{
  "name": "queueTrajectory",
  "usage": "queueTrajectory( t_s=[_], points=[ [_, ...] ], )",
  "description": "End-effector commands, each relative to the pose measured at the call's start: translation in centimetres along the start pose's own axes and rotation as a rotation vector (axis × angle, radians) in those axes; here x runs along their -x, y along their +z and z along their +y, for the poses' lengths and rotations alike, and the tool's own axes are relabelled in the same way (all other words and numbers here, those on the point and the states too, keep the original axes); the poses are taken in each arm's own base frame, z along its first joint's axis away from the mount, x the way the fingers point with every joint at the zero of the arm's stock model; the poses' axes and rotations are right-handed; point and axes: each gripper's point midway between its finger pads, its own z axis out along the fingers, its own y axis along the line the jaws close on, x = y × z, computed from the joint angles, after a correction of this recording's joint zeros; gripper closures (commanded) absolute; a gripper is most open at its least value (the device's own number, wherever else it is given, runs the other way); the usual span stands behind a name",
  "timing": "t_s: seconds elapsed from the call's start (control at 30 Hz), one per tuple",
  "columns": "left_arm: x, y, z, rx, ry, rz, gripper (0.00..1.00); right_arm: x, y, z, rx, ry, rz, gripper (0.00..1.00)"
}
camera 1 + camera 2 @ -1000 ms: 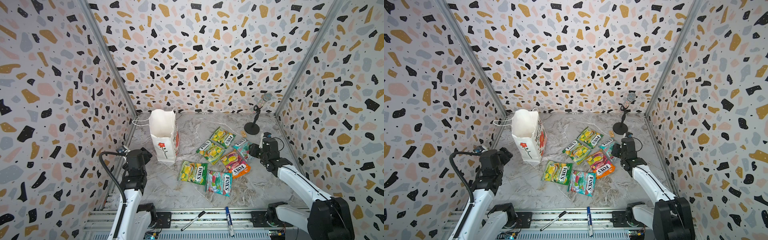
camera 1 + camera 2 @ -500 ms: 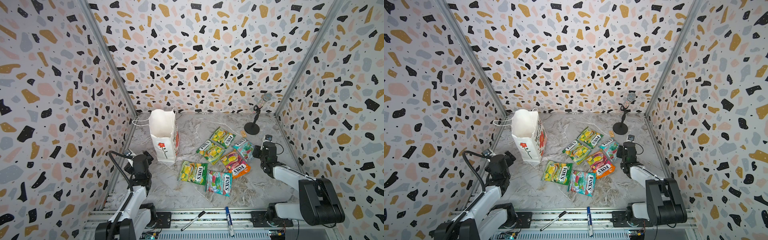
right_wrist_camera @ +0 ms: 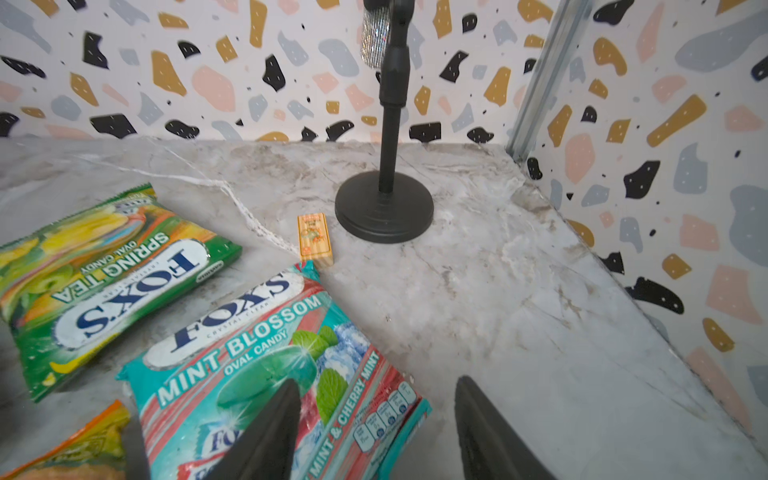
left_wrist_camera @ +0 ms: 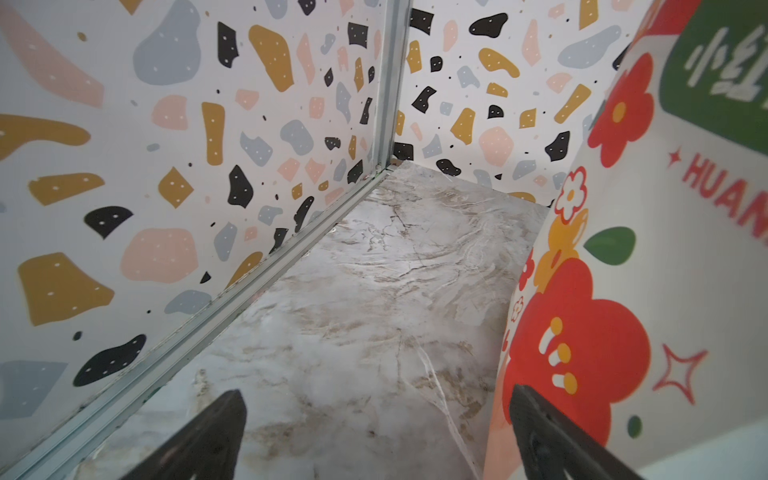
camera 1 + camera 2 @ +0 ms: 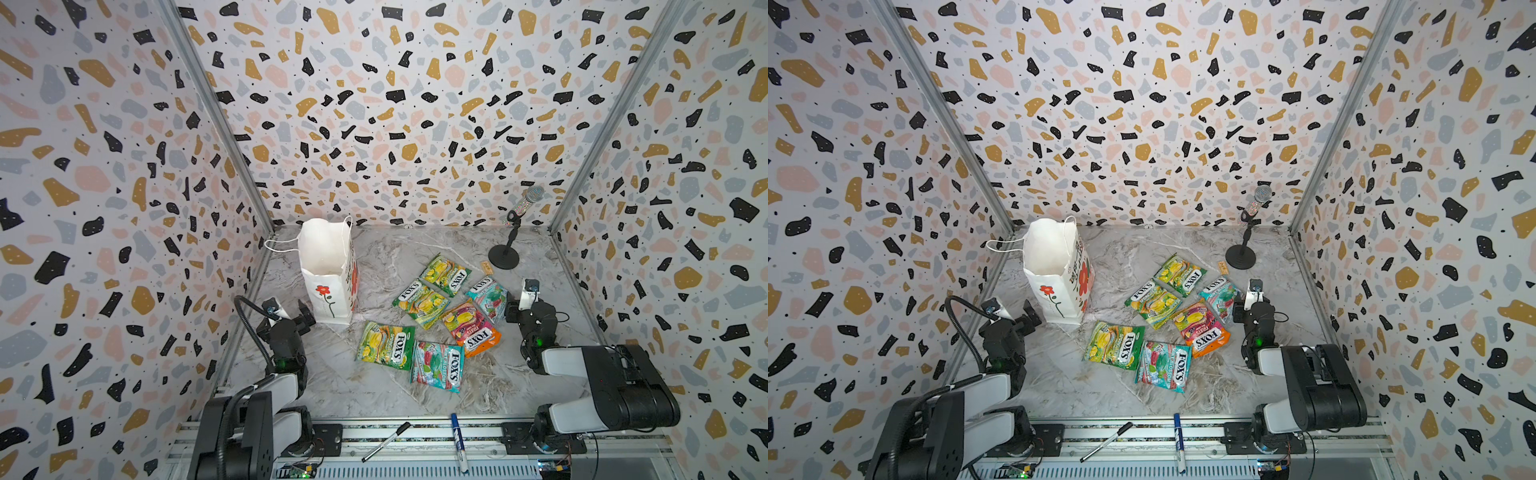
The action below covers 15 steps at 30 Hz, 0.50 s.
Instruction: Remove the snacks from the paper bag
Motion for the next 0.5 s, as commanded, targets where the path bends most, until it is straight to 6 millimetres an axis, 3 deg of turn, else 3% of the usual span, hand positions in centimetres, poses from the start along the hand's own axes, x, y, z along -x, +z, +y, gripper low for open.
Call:
queueTrajectory(
  t_s=[0.0, 0.4, 0.47],
  points=[
    [3.9, 0.0, -2.5, -0.119, -0.001, -0.166, 0.0, 2.2, 0.0, 0.4, 0.034, -0.008, -0.089, 0.38],
    [2.3, -0.5, -5.1, -0.177, 0.099, -0.192, 0.0, 2.1, -1.8, 0.2, 0.069, 0.012, -0.178, 0.36],
    [2.1, -0.1, -4.5, -0.134, 0.093, -0.165, 0.0, 1.7, -1.7, 0.0, 0.06, 0.019, -0.174, 0.34]
  ],
)
